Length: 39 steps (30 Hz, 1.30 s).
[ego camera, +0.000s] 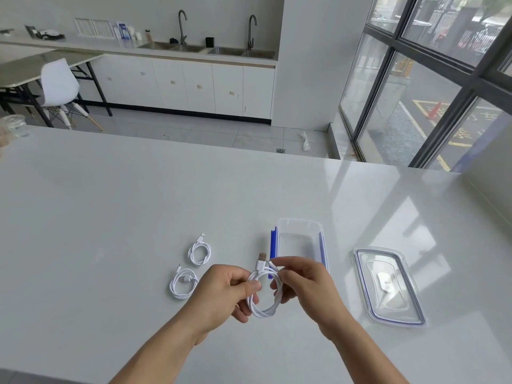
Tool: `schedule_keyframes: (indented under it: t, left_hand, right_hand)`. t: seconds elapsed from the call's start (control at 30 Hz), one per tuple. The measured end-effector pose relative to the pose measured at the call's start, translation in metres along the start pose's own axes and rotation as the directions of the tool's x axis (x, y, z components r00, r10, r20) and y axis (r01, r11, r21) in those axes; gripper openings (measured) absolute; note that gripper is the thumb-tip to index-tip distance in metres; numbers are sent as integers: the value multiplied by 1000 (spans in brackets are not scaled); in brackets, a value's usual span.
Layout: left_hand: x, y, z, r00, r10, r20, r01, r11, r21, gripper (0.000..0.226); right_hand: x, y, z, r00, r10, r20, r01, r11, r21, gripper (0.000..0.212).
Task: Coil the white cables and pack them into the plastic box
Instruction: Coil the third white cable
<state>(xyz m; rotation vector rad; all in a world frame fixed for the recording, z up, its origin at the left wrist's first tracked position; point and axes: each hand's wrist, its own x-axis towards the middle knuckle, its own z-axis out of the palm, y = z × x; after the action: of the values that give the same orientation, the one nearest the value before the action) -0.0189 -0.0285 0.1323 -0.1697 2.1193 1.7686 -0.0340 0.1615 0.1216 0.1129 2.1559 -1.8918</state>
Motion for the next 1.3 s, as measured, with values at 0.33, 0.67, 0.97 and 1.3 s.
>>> schedule_keyframes:
  t: [0.33,0.67,0.97,1.3]
  left_hand:
    - [-4,7,1,998,40,40,-41,998,44,16]
    - [-8,10,3,993,80,88,-93,984,149,17]
    - [-9,16,9,990,105,99,-122,974,193,17]
    - [-14,15,14,993,82,85,-93,986,136,16]
  right_hand:
    - [-9,-9,-14,986,-125,111,115,989,98,12]
    - [-15,-13,-29,971,-139,192,144,989,-16,16]
    - [-12,-17,-42,946,-121,301,156,983,-95,11]
    - [-17,-3,-37,924,-109,367,126,992,-21,13]
